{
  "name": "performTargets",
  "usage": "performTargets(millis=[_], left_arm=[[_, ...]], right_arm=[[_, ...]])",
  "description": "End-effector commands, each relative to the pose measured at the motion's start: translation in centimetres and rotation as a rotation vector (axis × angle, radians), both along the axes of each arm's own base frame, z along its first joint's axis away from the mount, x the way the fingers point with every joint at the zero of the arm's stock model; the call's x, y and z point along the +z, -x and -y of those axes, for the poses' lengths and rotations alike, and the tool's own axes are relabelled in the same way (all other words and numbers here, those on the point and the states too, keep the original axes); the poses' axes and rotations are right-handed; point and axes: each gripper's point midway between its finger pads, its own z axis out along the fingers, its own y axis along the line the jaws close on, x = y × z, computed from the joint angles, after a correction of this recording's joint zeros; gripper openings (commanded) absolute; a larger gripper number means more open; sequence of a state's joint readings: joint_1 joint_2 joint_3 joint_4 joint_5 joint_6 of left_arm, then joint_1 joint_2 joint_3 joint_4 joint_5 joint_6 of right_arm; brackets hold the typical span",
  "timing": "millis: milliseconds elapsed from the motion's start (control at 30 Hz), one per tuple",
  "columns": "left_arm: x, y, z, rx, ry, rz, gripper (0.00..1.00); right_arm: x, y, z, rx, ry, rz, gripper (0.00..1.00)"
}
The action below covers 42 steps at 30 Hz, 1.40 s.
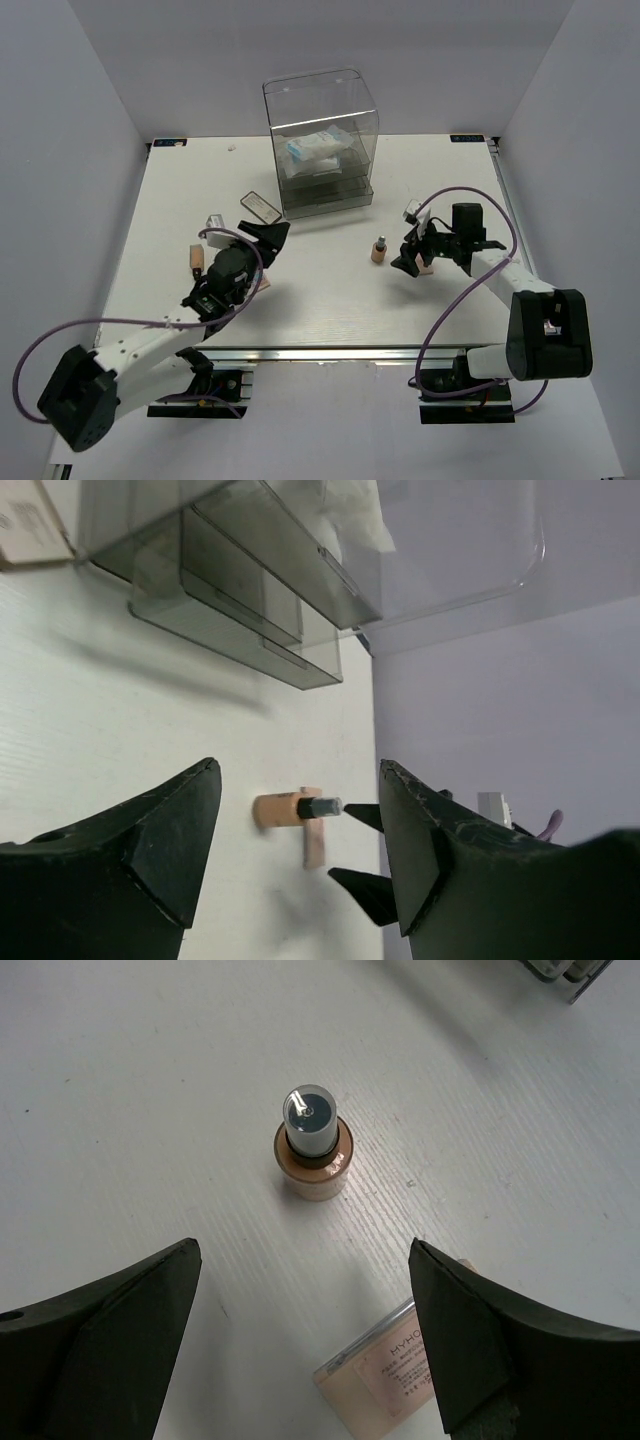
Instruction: Organize the makeup
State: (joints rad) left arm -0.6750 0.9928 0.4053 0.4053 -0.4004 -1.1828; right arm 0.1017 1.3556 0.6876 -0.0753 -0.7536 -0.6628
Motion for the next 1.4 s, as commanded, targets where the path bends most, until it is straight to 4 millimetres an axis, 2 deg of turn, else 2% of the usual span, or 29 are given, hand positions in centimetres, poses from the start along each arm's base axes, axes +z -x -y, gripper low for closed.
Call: performTargets(millis=[0,167,200,267,300,467,667,767,900,1067,1167,1267,1367], left_arm=[[-1.3,1.2,-3.9,0.087,-0.213,-0.051,0.74],[0.5,2.2,-6.8,0.188,-0.217,-0.02,0.75],[1.0,2.2,-7.4,0.215,-0.211,-0.01,0.75],[0.9,2.7,-8.1,0.227,-0.236,-0.022,0.75],[0.9,2.8,-8.5,0.239,-0.247,-0.029,0.75],[1.8,3.2,-9.3,0.266,-0.246,-0.018,0.75],[2.3,3.3,-9.8,0.287,-0.248,-0.012,0.75],[2.4,3.4,-10.2,0.299,-0.251,-0.013,0.76],[2.5,3.7,-10.7,0.313,-0.25,-0.015,0.76],[2.4,4.1,-11.2,0.33,-0.235,-0.017,0.76],[2.4,4.3,-11.6,0.342,-0.227,-0.015,0.76],[2.5,4.6,-12.0,0.353,-0.235,-0.018,0.76],[2.8,4.8,-12.5,0.364,-0.247,-0.018,0.76]], right_arm=[[-0.2,-0.7,-0.4,0.024,0.006,0.05,0.89],[-0.9,-1.7,-1.8,0.094,0.019,0.09,0.89],[-1.5,-1.9,-1.8,0.096,0.021,0.07,0.89],[-1.2,-2.7,-2.3,0.106,0.018,0.085,0.89],[-1.8,-2.9,-2.4,0.088,0.022,0.057,0.89],[-1.2,-4.9,-3.8,0.098,0.039,0.107,0.89],[-1.9,-5.8,-5.0,0.092,0.082,0.101,0.89],[-2.7,-6.1,-5.7,0.103,0.123,0.097,0.84],[-3.6,-5.7,-6.2,0.125,0.159,0.052,0.7],[-4.0,-5.0,-5.7,0.128,0.186,0.017,0.62],[-4.1,-4.7,-5.6,0.139,0.196,0.008,0.53],[-3.5,-4.8,-5.7,0.147,0.203,0.006,0.37],[-1.9,-5.3,-6.2,0.177,0.222,0.039,0.13]])
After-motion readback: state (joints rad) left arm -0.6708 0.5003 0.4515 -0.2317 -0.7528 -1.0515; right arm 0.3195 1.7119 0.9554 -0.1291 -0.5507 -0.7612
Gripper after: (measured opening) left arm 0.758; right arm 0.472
